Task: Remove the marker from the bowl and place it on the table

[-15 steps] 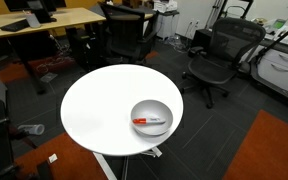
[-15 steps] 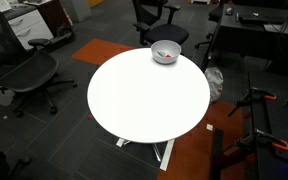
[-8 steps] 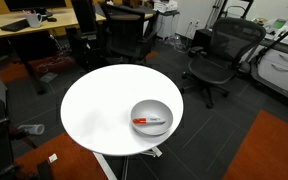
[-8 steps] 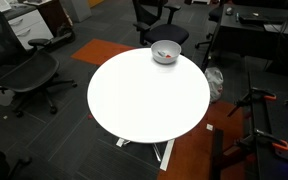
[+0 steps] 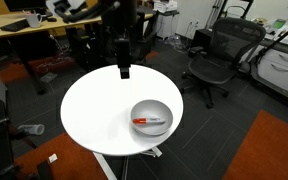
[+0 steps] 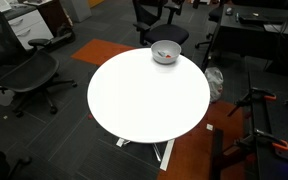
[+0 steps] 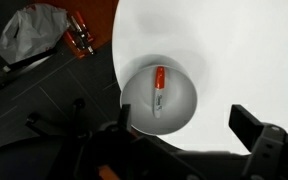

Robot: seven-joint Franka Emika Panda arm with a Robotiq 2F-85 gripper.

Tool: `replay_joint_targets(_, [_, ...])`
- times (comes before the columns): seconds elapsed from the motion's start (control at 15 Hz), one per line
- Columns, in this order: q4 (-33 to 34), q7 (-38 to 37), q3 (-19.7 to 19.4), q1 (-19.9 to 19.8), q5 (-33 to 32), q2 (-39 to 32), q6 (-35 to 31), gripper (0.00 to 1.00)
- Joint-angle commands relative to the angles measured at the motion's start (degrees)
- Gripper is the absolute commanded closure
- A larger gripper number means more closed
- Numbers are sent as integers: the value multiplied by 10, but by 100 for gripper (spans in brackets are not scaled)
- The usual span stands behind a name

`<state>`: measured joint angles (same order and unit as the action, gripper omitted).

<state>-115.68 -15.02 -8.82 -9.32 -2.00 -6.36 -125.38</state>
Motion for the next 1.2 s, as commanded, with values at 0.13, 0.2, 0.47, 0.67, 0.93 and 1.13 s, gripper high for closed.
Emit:
replay_joint_targets(0.13, [27, 0, -15, -4, 13, -84, -8, 0])
replay_joint_targets(0.2, [23, 5, -14, -4, 20, -94, -13, 0])
replay_joint_targets(0.47, [14, 1, -17, 1, 12, -100, -5, 0])
replay_joint_targets(0.67, [16, 1, -17, 1, 12, -102, -5, 0])
replay_joint_targets(0.93, [40, 16, -16, -2, 12, -128, -11, 0])
replay_joint_targets(1.13, [58, 35, -15, -5, 10, -155, -35, 0])
